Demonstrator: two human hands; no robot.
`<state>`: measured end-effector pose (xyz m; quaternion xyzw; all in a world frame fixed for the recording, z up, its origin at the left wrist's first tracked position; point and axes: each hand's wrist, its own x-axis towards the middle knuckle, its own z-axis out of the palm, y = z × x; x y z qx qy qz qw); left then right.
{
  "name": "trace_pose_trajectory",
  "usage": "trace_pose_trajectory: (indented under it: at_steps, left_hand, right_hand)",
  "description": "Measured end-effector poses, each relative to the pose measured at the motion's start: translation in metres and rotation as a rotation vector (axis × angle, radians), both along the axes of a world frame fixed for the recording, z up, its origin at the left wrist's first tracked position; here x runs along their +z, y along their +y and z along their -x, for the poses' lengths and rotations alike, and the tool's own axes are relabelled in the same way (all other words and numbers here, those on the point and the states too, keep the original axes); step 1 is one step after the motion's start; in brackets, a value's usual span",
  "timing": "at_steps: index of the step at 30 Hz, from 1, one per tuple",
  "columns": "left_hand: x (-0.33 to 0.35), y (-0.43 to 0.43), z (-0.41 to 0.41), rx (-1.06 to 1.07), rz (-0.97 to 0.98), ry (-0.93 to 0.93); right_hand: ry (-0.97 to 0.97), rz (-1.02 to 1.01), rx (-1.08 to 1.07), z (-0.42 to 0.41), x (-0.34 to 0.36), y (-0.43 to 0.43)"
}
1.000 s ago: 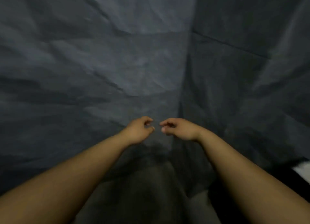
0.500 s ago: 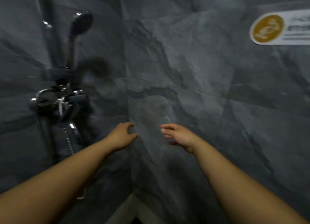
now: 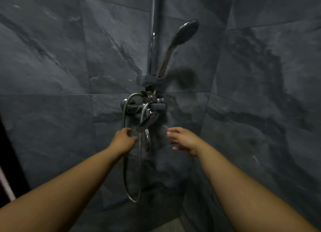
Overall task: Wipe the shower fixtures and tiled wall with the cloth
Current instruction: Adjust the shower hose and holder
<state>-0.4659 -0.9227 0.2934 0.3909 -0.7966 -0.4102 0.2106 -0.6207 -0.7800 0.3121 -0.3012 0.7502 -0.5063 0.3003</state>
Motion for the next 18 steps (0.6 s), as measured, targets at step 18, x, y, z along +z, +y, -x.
trace_pose_trajectory:
  at_steps: [18]
  left_hand:
    - [0.011, -0.072, 0.073, -0.156, -0.212, 0.175]
  right_hand:
    - [0.144, 0.176, -0.048, 0.04, 0.001, -0.097]
